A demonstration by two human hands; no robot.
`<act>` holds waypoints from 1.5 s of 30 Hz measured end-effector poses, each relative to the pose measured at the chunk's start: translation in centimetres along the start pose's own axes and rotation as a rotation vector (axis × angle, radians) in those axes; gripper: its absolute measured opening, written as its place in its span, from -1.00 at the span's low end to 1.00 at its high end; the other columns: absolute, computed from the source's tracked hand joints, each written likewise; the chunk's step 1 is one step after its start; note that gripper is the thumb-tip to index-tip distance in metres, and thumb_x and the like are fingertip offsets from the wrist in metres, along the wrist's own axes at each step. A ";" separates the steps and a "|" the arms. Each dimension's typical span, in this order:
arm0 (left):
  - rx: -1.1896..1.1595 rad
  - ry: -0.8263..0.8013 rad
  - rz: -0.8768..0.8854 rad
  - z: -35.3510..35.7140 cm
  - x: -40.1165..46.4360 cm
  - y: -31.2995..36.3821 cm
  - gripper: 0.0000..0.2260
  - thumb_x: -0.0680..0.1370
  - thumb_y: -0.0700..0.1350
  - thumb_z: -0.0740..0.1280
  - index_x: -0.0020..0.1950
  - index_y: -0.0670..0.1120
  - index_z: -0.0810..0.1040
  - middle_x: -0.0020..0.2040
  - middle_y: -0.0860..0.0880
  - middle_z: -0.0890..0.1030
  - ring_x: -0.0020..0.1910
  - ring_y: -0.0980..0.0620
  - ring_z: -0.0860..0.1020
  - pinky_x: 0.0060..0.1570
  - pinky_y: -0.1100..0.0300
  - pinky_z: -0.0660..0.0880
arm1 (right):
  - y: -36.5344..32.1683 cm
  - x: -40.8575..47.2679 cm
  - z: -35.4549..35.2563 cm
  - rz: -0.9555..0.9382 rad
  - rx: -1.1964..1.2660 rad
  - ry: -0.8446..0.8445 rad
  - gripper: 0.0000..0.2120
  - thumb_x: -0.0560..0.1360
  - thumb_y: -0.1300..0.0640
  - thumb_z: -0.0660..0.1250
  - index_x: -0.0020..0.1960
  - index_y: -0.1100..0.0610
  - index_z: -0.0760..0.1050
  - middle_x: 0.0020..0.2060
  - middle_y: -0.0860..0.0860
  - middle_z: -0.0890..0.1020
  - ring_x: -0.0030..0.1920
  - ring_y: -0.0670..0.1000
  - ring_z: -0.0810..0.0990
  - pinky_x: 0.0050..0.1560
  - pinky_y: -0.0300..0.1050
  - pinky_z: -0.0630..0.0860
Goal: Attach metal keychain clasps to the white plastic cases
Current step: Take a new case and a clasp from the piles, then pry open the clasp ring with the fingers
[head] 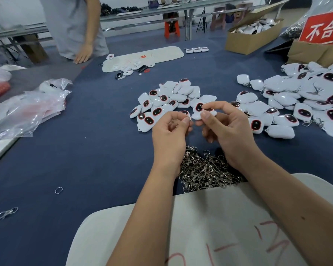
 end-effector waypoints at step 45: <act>0.665 -0.095 0.241 0.6 -0.1 0.7 -0.79 0.60 -0.23 0.31 0.08 0.02 0.67 -0.02 0.13 0.71 0.05 0.13 0.63 0.13 0.11 0.55 | -0.8 -0.2 0.1 -0.039 -0.801 0.064 -0.72 0.58 0.24 0.37 0.27 0.09 0.63 -0.02 -0.05 0.68 -0.02 -0.03 0.62 0.19 0.01 0.52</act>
Point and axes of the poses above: each hand's wrist, its own x-axis towards the middle knuckle, its own z-axis out of the palm, y = z × x, the point moved 9 cm from there along x, towards the middle knuckle
